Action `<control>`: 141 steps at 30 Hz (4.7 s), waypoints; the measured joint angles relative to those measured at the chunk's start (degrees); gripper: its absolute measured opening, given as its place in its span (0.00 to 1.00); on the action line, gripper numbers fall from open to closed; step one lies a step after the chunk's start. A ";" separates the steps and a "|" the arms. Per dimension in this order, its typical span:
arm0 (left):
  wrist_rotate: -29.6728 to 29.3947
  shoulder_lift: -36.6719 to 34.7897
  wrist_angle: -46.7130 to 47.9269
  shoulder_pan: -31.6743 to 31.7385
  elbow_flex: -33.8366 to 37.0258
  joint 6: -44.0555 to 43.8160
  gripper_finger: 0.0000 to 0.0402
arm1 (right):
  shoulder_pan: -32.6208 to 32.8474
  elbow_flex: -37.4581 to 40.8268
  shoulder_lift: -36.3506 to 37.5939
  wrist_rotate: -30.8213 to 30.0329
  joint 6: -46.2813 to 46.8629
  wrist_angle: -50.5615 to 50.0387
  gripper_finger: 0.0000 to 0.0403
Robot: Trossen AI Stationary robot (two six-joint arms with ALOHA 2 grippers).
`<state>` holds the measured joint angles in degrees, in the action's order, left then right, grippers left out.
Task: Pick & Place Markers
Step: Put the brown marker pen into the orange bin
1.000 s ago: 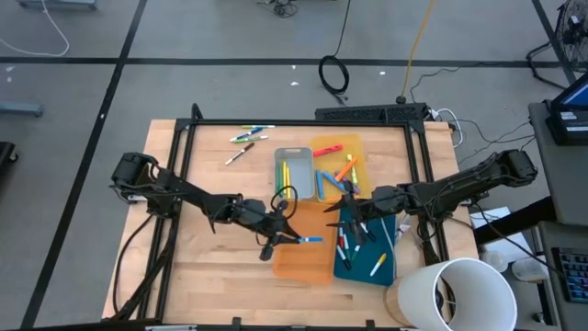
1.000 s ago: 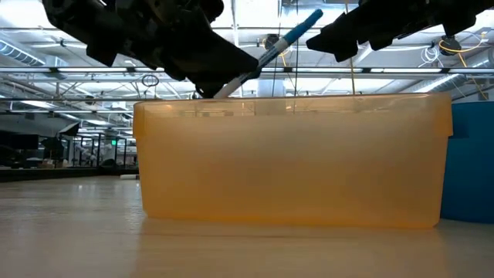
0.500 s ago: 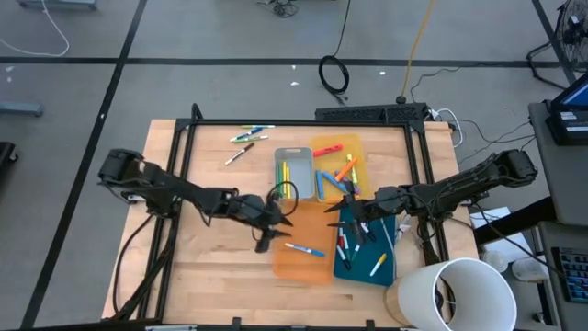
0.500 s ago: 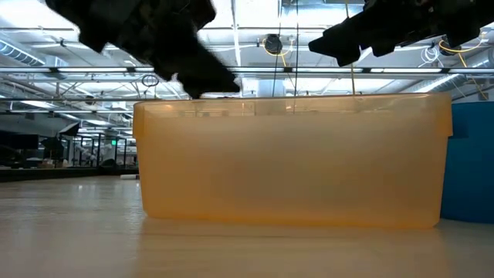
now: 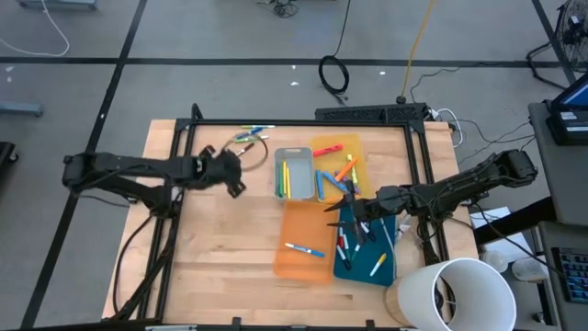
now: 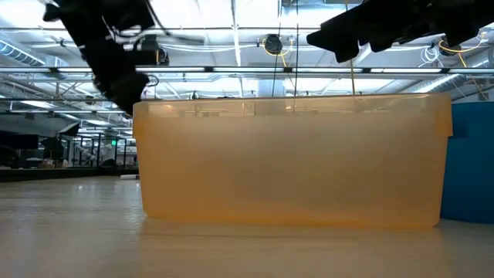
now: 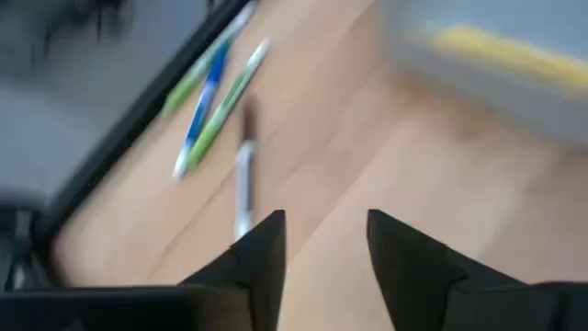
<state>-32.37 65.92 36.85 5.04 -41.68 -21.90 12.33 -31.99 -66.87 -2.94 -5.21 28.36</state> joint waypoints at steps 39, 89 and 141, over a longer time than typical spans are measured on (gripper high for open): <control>32.23 26.65 -11.05 38.02 0.22 24.76 0.46 | -1.48 0.00 0.00 0.20 0.40 -0.72 0.42; 42.34 8.84 -76.58 -7.98 12.88 24.74 0.05 | -9.48 -14.55 -20.36 10.72 -1.71 16.19 0.42; 14.64 3.33 -40.39 -13.04 2.19 24.15 0.15 | 1.11 -14.47 -23.75 22.78 2.75 2.48 0.04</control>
<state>-17.72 69.24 -3.54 -8.00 -39.48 2.25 13.44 -46.46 -90.62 19.84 -2.46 30.84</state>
